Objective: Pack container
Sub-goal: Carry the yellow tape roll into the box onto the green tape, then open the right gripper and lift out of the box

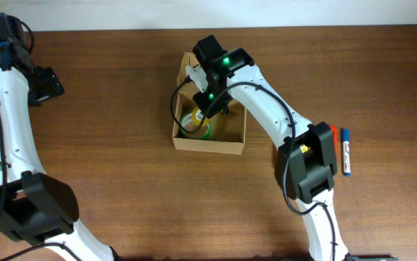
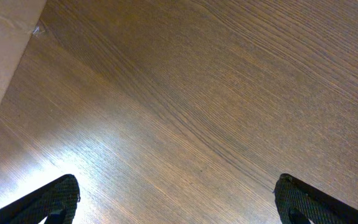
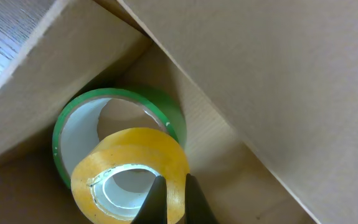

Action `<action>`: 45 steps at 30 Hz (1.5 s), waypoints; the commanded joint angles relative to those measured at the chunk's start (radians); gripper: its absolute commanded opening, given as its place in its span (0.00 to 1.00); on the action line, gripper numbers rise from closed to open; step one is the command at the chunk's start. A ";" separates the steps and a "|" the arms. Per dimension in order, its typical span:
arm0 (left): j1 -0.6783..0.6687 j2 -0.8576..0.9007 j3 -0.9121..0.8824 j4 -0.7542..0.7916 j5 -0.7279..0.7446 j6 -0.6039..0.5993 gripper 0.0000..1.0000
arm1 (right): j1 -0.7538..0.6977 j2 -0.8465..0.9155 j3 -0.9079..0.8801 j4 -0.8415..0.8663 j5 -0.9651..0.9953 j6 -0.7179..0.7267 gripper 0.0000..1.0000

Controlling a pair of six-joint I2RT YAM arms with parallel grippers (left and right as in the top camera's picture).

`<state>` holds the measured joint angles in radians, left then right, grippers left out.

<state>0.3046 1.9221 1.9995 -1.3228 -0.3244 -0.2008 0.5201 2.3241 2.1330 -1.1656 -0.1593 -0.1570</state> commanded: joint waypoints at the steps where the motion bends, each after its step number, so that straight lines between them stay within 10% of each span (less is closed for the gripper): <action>1: 0.006 -0.030 -0.005 0.000 0.004 0.016 1.00 | 0.013 0.028 -0.003 0.002 -0.029 0.009 0.03; 33: 0.006 -0.030 -0.005 0.000 0.004 0.016 1.00 | 0.043 0.039 -0.041 0.019 -0.077 0.008 0.04; 37: 0.006 -0.030 -0.005 0.000 0.004 0.016 1.00 | 0.045 0.039 -0.041 0.018 -0.076 0.007 0.34; 45: 0.006 -0.030 -0.005 0.000 0.004 0.016 1.00 | 0.044 0.039 -0.040 0.018 -0.072 -0.008 0.38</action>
<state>0.3046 1.9221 1.9995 -1.3228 -0.3244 -0.2008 0.5529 2.3444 2.0995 -1.1492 -0.2234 -0.1543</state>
